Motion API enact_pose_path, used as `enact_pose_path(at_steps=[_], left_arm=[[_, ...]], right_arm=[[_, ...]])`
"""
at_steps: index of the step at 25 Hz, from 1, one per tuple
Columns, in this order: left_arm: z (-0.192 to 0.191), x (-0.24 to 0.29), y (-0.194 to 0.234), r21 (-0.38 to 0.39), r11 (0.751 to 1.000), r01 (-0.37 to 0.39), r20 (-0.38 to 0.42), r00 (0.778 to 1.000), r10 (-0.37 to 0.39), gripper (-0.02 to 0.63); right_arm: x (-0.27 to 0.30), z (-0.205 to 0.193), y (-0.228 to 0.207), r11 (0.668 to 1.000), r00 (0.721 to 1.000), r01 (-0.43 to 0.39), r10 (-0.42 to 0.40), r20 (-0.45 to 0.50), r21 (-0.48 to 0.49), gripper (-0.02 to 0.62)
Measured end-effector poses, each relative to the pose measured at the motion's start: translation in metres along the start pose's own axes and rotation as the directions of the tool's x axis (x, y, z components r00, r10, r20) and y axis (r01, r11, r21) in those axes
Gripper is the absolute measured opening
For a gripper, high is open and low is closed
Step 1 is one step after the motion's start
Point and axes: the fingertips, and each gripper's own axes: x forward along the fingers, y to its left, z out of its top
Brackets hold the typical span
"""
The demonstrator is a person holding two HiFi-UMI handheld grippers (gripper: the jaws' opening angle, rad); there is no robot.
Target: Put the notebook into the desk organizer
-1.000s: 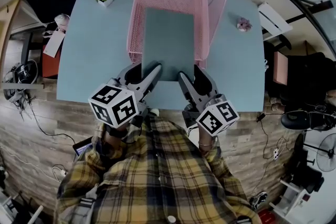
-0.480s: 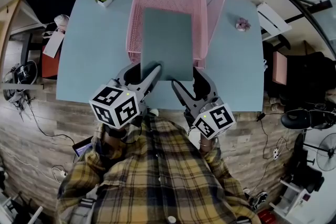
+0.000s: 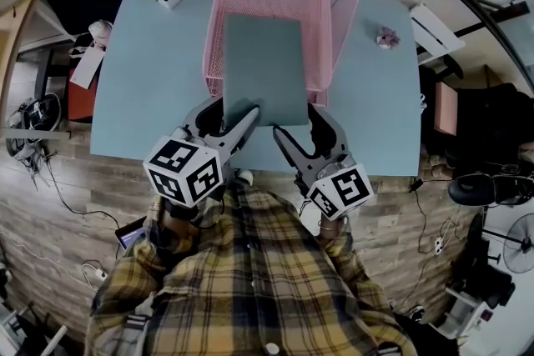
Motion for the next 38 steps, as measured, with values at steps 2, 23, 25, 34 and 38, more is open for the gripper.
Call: enact_pose_path(at_steps=[2,23,25,34,38], left_arm=[[0.000,-0.002,0.000,0.015,1.000,-0.001,0.003,1.000,0.001,0.248],[-0.010,-0.026,-0.007,0.390,0.917,-0.079,0.020,0.997,0.077,0.250],[-0.008,-0.025,-0.006,0.394,0.915,-0.088,0.025,0.996,0.085,0.244],[0.005,-0.008,0.005,0.425,0.897,-0.121,0.028,0.992,0.121,0.233],[0.011,0.001,0.011,0.437,0.889,-0.135,0.025,0.990,0.138,0.232]], right_arm=[[0.001,-0.002,0.002,1.000,1.000,-0.001,0.001,-0.007,-0.004,0.291],[0.003,0.001,0.000,0.996,0.997,0.075,-0.074,0.029,-0.049,0.290],[0.004,0.003,-0.001,0.994,0.996,0.086,-0.084,0.033,-0.063,0.290],[0.020,0.010,-0.017,0.986,0.991,0.131,-0.129,0.033,-0.101,0.284],[0.029,0.011,-0.023,0.983,0.989,0.146,-0.145,0.023,-0.113,0.282]])
